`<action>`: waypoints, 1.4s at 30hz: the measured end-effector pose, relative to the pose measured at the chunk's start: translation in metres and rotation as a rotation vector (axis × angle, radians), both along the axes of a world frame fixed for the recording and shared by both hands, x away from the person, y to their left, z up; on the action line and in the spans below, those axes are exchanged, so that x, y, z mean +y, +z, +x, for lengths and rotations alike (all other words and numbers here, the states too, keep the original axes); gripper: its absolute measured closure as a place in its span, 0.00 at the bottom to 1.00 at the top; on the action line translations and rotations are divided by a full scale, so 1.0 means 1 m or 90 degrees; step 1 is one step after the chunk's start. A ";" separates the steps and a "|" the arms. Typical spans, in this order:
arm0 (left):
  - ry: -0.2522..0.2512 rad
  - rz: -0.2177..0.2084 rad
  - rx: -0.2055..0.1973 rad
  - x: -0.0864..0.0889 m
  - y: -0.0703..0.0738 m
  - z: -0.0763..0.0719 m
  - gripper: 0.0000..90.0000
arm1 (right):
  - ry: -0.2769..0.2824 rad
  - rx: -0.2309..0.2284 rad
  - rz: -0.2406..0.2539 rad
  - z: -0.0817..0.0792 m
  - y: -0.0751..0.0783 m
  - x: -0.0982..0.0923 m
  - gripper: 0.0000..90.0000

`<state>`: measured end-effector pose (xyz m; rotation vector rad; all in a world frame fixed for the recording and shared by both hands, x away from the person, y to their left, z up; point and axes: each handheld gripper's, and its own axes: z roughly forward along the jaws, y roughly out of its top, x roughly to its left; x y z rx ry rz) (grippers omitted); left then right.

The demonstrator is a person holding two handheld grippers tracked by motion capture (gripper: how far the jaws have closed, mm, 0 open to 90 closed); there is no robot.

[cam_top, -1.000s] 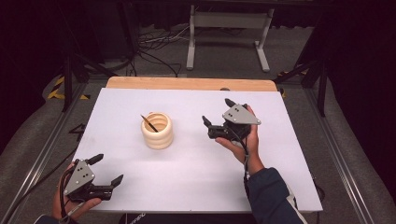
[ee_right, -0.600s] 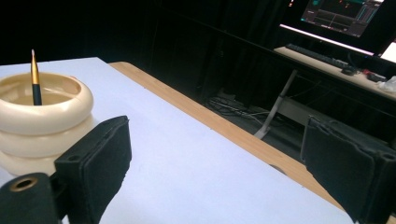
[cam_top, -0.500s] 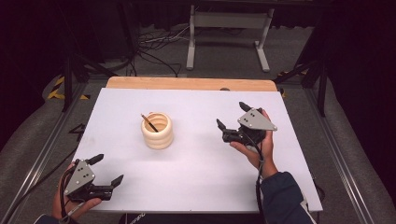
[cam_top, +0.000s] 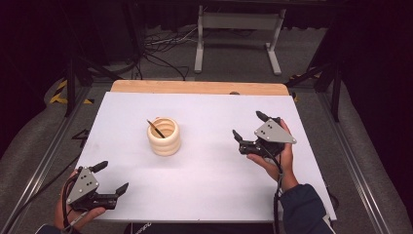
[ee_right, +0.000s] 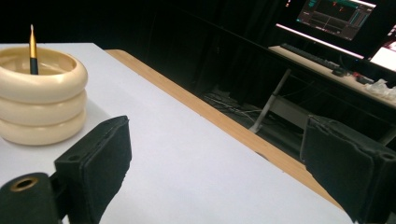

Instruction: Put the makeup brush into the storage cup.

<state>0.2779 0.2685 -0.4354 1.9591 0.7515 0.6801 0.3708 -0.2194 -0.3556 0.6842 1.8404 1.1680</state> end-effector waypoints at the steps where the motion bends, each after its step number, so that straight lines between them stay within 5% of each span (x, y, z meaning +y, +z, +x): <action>1: 0.000 0.000 0.001 0.000 0.000 0.000 0.08 | -0.001 -0.002 -0.002 -0.001 0.000 -0.002 0.10; 9: -0.002 0.005 0.000 0.000 0.000 0.000 0.08 | -0.003 -0.001 -0.002 -0.010 -0.002 -0.014 0.10; 21: -0.002 0.002 -0.002 0.000 0.001 -0.001 0.08 | 0.008 -0.040 -0.001 -0.030 -0.006 -0.030 0.09; 42: -0.012 0.011 -0.009 -0.003 0.002 0.001 0.08 | 0.009 -0.037 -0.018 -0.058 -0.023 -0.050 0.07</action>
